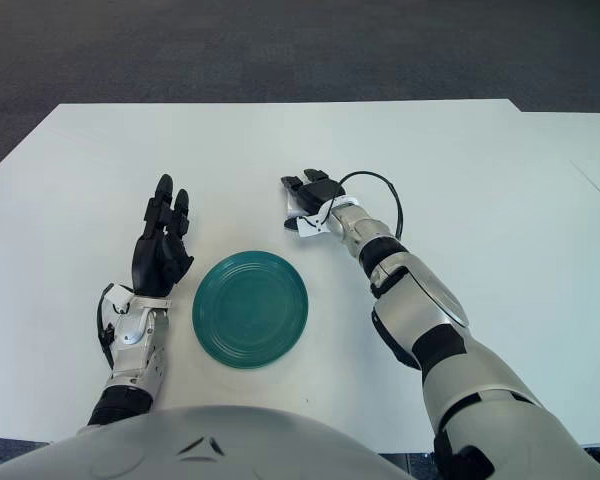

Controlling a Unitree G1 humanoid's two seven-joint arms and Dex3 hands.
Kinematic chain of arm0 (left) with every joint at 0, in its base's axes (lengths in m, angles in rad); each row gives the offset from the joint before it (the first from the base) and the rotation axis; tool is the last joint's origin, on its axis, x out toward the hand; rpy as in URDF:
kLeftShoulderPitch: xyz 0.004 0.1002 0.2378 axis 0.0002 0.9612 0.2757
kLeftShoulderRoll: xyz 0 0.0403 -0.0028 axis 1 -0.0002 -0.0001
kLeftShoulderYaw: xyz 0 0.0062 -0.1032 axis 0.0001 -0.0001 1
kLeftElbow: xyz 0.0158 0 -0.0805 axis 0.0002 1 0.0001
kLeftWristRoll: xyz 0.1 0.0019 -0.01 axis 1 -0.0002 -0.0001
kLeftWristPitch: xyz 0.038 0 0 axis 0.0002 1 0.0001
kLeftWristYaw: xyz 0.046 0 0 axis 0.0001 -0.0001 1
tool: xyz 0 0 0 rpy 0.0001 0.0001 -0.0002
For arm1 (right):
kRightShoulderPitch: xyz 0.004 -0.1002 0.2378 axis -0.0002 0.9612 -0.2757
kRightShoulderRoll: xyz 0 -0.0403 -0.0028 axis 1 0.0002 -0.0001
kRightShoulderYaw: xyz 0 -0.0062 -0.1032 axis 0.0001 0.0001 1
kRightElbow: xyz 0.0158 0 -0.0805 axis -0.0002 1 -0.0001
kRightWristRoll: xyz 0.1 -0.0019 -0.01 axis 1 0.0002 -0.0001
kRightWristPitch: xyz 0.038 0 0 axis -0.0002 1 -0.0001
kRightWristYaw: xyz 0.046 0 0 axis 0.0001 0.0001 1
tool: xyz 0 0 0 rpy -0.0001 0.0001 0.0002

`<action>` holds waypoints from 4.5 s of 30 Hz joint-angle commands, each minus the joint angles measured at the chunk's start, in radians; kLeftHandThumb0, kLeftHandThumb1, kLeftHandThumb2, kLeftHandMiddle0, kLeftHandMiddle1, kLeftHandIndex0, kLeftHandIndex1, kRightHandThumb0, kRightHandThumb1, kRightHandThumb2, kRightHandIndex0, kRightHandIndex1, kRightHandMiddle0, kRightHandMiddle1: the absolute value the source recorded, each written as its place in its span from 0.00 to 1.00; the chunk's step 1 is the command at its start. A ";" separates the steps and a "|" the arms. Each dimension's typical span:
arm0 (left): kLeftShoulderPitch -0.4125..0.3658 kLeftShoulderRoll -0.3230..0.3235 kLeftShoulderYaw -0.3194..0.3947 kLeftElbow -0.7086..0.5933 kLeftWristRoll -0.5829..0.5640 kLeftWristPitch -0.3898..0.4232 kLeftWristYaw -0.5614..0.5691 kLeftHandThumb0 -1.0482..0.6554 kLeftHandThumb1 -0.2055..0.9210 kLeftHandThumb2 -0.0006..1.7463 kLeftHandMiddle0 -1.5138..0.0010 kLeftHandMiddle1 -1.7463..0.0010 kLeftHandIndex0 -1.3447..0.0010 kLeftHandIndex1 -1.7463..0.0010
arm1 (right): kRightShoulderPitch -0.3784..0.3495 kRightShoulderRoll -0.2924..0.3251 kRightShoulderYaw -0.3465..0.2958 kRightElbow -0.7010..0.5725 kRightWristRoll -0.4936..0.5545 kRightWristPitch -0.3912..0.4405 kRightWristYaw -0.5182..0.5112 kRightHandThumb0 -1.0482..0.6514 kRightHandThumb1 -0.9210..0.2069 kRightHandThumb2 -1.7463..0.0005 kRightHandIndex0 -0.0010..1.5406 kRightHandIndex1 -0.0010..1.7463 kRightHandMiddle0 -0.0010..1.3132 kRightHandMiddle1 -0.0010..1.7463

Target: Put the charger into the plate.

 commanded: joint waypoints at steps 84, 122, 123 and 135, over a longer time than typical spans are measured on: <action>0.040 -0.065 0.082 0.117 -0.146 0.169 0.007 0.00 1.00 0.43 1.00 1.00 0.97 0.98 | -0.097 -0.078 -0.067 -0.061 0.047 -0.195 -0.359 0.31 0.00 0.59 0.60 1.00 0.55 1.00; 0.073 -0.042 0.068 0.049 -0.180 0.253 -0.031 0.00 1.00 0.48 0.99 0.99 0.97 0.98 | 0.295 -0.263 -0.138 -1.238 0.024 -0.364 0.258 0.34 0.00 0.60 0.68 1.00 0.57 1.00; 0.070 -0.042 0.072 0.054 -0.197 0.252 -0.050 0.00 1.00 0.47 0.97 0.99 0.96 0.97 | 0.307 -0.263 -0.139 -1.254 0.023 -0.365 0.266 0.34 0.00 0.60 0.69 1.00 0.58 1.00; 0.043 -0.071 0.120 0.124 -0.329 0.215 -0.295 0.00 1.00 0.50 0.93 1.00 0.97 0.95 | 0.394 -0.257 -0.114 -1.251 0.018 -0.485 0.297 0.33 0.00 0.62 0.65 1.00 0.62 1.00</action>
